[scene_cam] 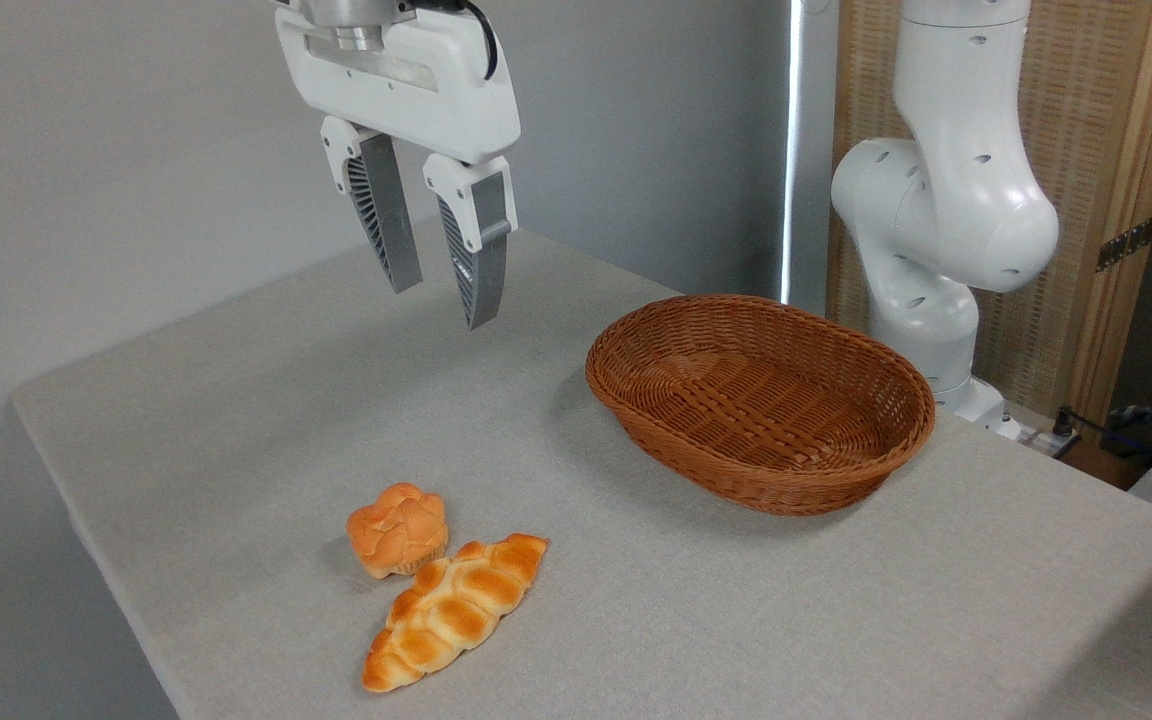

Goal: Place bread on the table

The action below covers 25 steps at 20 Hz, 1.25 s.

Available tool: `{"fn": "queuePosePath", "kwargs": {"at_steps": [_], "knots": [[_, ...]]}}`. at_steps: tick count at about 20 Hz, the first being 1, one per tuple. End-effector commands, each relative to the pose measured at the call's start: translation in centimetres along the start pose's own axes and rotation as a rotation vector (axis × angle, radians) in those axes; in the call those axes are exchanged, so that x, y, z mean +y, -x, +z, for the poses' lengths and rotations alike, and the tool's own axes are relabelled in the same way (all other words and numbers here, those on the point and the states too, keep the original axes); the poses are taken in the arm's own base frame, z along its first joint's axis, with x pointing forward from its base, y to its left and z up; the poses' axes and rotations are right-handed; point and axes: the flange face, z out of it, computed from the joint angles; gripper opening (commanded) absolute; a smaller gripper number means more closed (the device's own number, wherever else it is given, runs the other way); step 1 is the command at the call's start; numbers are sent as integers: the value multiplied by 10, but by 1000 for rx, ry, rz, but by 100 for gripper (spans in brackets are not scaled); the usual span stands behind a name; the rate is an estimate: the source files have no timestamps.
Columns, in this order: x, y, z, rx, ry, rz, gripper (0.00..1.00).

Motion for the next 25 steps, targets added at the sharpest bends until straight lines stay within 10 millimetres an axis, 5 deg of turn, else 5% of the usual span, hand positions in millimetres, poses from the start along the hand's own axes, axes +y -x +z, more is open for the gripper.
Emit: {"fn": "queuePosePath", "kwargs": {"at_steps": [1,25], "knots": [[-2,3,-4,-7,18,20,100],[-14,10,8,-29,32,19,100]]}}
